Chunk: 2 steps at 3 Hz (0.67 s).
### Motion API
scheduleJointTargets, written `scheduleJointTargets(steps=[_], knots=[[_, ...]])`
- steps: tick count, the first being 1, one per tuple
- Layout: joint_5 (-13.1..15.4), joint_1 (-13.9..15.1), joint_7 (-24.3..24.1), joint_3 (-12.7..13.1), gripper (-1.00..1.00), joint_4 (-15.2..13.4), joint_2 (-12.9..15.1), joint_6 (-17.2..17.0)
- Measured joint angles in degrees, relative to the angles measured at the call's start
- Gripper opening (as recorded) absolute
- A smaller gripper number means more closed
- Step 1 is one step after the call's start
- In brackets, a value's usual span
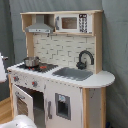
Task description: Play with the kitchen
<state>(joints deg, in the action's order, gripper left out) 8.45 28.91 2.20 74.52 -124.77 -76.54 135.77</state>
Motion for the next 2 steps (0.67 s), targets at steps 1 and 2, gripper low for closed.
scheduleJointTargets(steps=[1,2], knots=[[-0.01,-0.37,4.96,-0.37,1.0,-1.05,2.81,0.08],[-0.03,-0.4,10.78,-0.7,1.0,-1.47,6.42,0.09]])
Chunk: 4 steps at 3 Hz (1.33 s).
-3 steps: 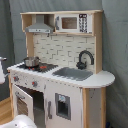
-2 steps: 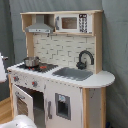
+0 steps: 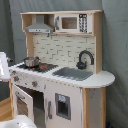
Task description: Play with the kitchen
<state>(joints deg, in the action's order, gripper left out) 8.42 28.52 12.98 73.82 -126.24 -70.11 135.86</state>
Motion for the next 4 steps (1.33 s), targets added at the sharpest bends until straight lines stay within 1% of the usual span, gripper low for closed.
scheduleJointTargets(steps=[1,2,3,4], knots=[[-0.01,-0.03,5.04,-1.27,1.0,0.0,2.53,-0.11],[-0.22,-0.38,11.29,-3.54,1.0,-0.01,4.65,-0.38],[-0.96,-1.51,17.57,-6.04,1.0,-0.02,6.48,-1.44],[-1.98,-3.53,23.26,-8.02,1.0,-0.11,8.1,-4.11]])
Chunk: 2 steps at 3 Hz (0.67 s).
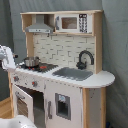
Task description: Play with the kitchen
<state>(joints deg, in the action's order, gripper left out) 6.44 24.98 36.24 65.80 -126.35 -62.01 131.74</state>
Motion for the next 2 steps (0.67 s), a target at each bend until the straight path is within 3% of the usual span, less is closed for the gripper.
scheduleJointTargets(steps=[2], knots=[[-2.74,-4.03,9.18,-1.89,1.0,-0.68,3.06,-5.8]])
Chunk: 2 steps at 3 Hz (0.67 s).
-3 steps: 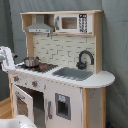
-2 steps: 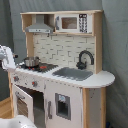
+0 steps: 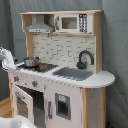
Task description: Play with the kitchen
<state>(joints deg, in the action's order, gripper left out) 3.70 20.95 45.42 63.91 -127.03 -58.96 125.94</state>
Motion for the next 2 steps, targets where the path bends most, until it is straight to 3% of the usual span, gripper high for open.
scheduleJointTargets(steps=[2], knots=[[-4.07,0.65,10.51,-0.78,1.0,-0.21,5.22,-4.12]])
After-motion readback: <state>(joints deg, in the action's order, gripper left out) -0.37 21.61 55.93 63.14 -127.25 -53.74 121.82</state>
